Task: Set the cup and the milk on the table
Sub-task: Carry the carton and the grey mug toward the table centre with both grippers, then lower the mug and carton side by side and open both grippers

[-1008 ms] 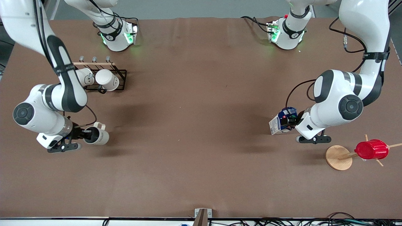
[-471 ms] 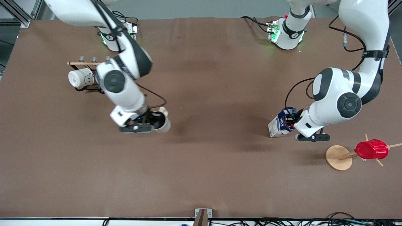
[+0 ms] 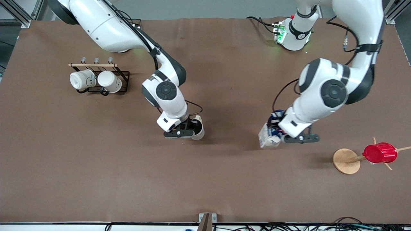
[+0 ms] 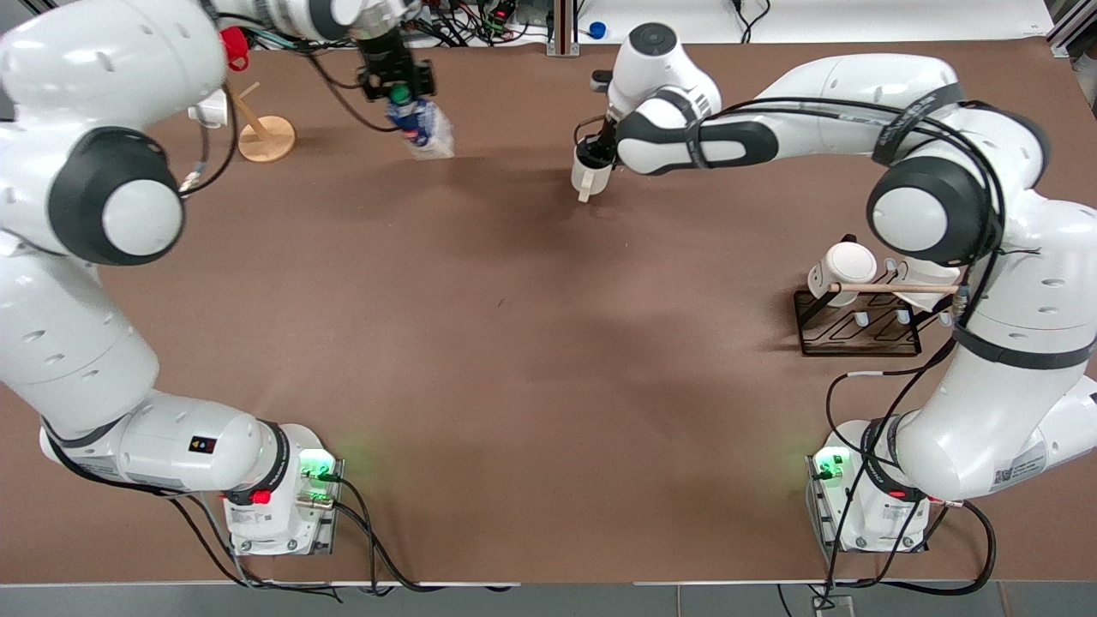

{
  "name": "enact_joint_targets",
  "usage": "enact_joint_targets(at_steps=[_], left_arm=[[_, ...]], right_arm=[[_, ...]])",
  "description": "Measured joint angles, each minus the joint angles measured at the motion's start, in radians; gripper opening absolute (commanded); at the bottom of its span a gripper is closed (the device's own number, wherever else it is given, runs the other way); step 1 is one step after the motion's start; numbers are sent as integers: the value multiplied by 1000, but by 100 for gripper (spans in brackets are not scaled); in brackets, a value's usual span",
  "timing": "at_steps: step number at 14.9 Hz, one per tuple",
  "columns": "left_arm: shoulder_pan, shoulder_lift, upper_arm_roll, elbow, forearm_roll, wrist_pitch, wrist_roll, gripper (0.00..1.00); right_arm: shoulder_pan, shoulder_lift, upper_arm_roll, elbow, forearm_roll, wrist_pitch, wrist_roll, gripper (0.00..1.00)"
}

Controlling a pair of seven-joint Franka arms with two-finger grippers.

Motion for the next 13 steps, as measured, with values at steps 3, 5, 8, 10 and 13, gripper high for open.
enact_joint_targets(at_steps=[3, 5, 8, 10, 13], left_arm=[[-113, 107, 4, 120, 0, 1, -132, 12], [-183, 173, 10, 183, 0, 4, -204, 13], [-261, 232, 15, 236, 0, 5, -266, 14], [-298, 258, 16, 259, 0, 5, -287, 16], [-333, 285, 17, 275, 0, 5, -297, 36]], right_arm=[[32, 25, 0, 19, -31, -1, 41, 2], [48, 32, 0, 22, -42, -1, 55, 23], [53, 34, -2, 23, -43, -3, 60, 99], [53, 34, -4, 27, -43, -5, 60, 100], [51, 33, -5, 35, -43, -10, 61, 100]])
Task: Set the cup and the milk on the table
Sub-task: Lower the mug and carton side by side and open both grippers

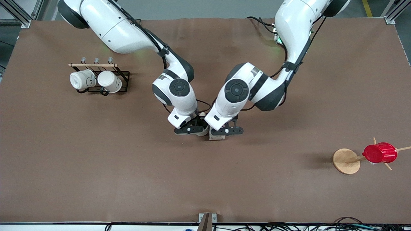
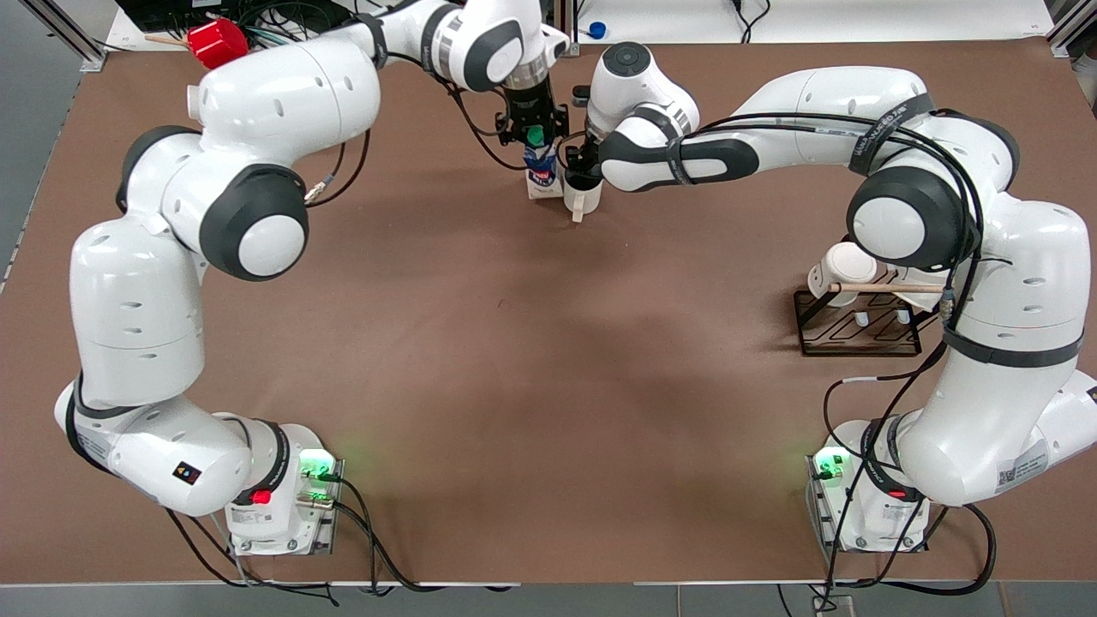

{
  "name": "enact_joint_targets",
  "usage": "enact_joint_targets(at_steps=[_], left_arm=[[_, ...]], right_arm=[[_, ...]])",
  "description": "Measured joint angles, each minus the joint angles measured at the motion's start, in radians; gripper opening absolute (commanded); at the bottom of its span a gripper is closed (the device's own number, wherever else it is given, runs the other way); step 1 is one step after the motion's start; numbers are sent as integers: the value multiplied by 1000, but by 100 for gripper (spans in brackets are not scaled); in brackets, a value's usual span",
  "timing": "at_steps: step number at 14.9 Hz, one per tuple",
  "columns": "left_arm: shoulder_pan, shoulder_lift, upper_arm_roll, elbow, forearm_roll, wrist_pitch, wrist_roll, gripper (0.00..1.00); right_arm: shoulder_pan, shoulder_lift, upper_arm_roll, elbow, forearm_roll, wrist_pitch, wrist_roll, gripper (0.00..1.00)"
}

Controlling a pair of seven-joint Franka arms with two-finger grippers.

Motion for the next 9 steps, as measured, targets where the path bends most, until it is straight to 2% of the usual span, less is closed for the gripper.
enact_joint_targets(at_steps=[2, 6, 9], left_arm=[[-6, 10, 0, 3, 0, 0, 0, 100], [0, 10, 2, 19, 27, 0, 0, 100], [25, -22, 4, 35, 32, -1, 0, 100]], right_arm=[[-8, -11, -1, 11, -1, -32, -2, 100], [-92, -107, 25, 23, -1, -211, -95, 100], [-258, -199, 129, 16, 0, -335, -187, 100]])
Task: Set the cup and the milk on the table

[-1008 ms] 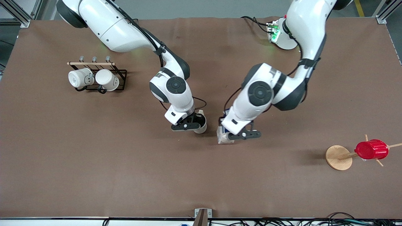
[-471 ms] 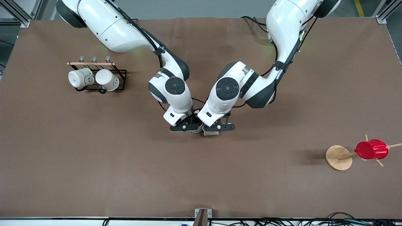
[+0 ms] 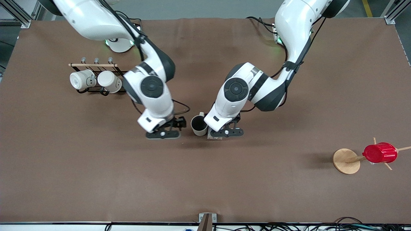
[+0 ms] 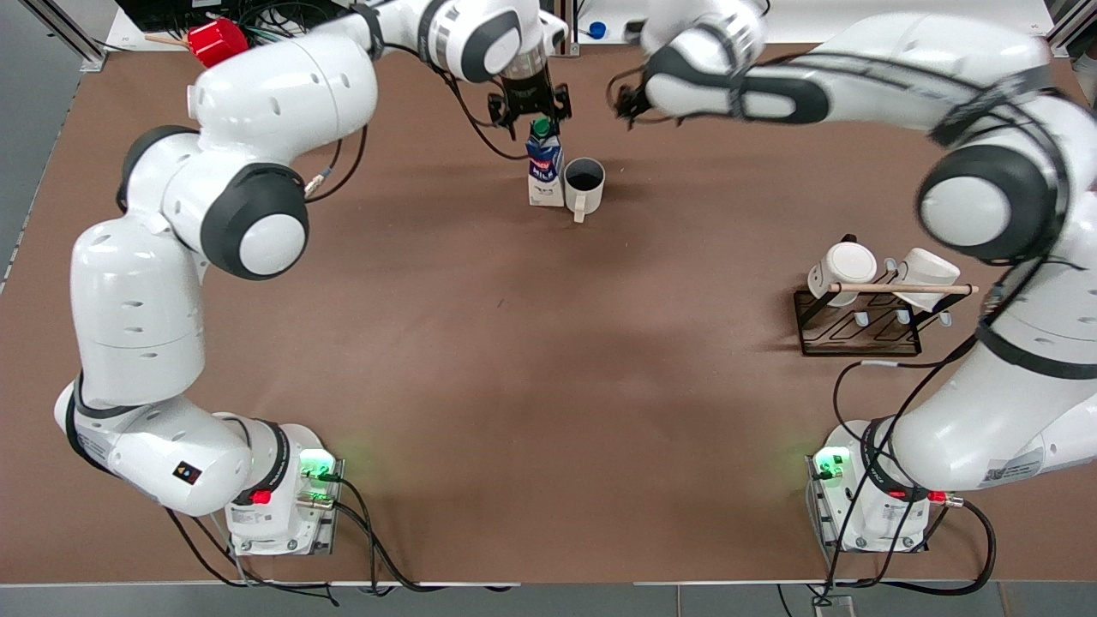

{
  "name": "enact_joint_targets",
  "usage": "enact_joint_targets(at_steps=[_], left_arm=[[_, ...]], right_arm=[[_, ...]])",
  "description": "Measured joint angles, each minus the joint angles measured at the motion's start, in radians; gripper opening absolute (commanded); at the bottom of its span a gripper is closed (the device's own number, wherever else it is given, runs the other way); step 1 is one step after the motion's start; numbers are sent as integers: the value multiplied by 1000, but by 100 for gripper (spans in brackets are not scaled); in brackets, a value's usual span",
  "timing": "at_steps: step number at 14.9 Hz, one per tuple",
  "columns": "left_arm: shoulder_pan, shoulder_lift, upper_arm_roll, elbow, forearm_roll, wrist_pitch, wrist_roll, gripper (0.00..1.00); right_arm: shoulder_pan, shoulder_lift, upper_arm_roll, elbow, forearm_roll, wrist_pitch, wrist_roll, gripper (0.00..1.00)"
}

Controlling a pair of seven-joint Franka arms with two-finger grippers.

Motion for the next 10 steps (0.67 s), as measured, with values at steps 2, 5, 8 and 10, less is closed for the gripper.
enact_joint_targets(at_steps=[2, 5, 8, 10], left_arm=[[27, -39, 1, -5, 0, -15, 0, 100], [78, -128, 2, -49, 2, -61, 3, 100], [151, -273, 4, -178, 3, -77, 16, 100], [213, -383, 3, -275, 3, -80, 74, 100]], right_arm=[[-74, -64, 28, -3, 29, -61, -54, 100], [-122, -178, -30, -3, 115, -138, -153, 100], [-133, -298, -177, -5, 186, -212, -220, 100], [-136, -363, -271, -7, 204, -258, -265, 100]])
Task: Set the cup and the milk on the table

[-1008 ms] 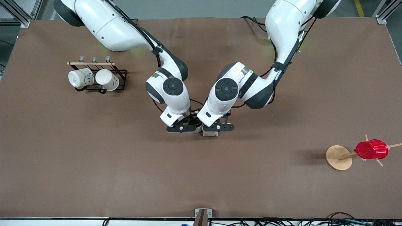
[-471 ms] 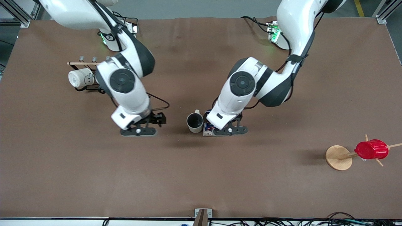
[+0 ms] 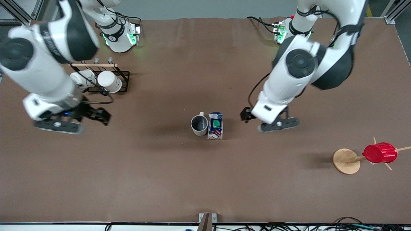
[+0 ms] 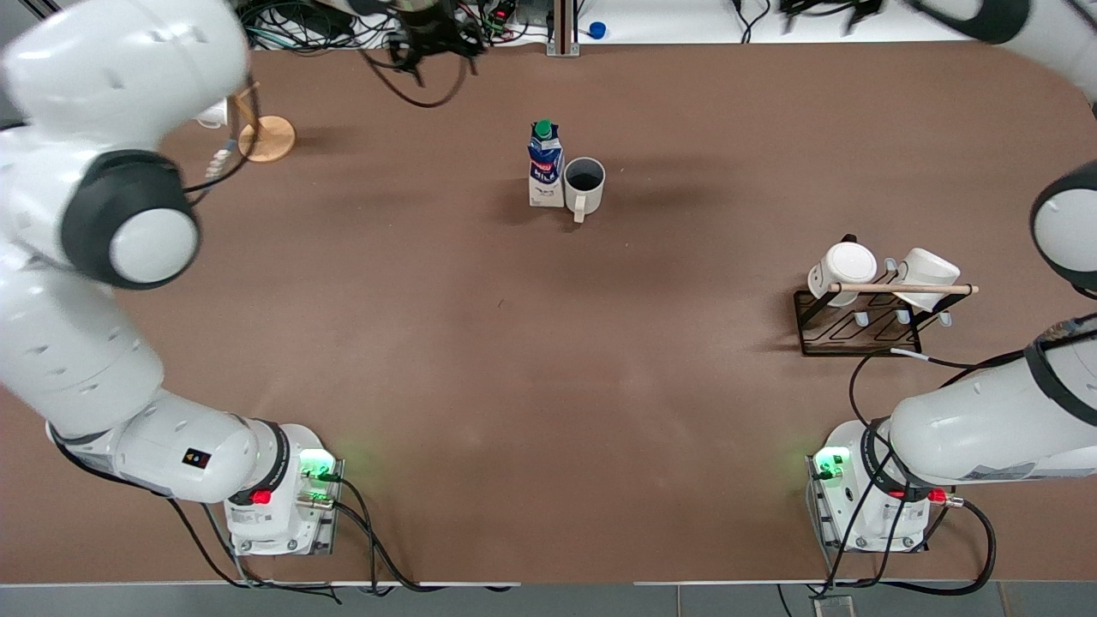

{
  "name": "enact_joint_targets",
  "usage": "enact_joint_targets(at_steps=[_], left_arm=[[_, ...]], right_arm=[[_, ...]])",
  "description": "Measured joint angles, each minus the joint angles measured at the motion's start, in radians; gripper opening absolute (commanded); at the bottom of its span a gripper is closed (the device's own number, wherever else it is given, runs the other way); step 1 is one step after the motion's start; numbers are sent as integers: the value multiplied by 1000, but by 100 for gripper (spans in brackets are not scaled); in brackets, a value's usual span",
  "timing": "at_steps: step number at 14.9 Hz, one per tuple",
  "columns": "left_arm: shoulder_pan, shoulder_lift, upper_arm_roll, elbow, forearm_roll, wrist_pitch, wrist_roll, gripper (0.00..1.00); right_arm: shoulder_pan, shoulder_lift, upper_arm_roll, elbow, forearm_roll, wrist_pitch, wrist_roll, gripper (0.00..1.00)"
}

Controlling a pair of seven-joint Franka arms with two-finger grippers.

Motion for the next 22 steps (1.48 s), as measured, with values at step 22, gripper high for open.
enact_joint_targets(at_steps=[22], left_arm=[[231, -279, 126, -3, -26, -343, 517, 99]], right_arm=[[-45, -194, -251, 48, 139, -315, -378, 100]])
